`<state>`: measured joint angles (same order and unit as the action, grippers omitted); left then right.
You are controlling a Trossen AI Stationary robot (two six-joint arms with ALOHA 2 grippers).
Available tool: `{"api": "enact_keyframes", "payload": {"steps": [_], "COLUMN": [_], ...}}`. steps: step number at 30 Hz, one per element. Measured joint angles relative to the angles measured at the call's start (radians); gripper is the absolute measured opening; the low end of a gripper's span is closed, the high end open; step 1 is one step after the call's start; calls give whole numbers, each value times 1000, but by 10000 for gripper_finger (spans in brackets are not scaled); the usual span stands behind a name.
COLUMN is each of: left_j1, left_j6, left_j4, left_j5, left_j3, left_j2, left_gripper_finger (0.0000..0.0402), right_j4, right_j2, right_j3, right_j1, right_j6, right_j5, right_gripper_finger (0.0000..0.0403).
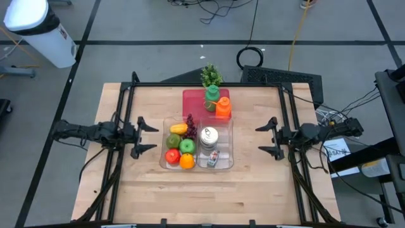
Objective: Pick & Place Food Item
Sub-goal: Return to Home Position
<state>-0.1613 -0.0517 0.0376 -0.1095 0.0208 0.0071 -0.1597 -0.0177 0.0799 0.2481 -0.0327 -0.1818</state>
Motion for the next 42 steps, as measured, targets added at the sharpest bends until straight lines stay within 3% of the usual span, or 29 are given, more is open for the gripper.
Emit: {"api": "enact_keyframes", "payload": {"steps": [3, 14, 42], "left_j1": [0, 1, 1], "left_j6": [19, 21, 21], "left_j4": [10, 11, 23], "left_j5": [-4, -21, -22], "left_j3": [-4, -5, -5], "left_j2": [0, 1, 1], "left_gripper_finger": [338, 337, 338], "right_j4": [-68, 74, 67], "right_j2": [3, -6, -7], "right_j3": [-39, -62, -65], "right_j1": [0, 0, 0], "right_j6": [0, 46, 46], "right_j5": [2, 1, 1], "right_gripper_finger": [364, 364, 364]}}
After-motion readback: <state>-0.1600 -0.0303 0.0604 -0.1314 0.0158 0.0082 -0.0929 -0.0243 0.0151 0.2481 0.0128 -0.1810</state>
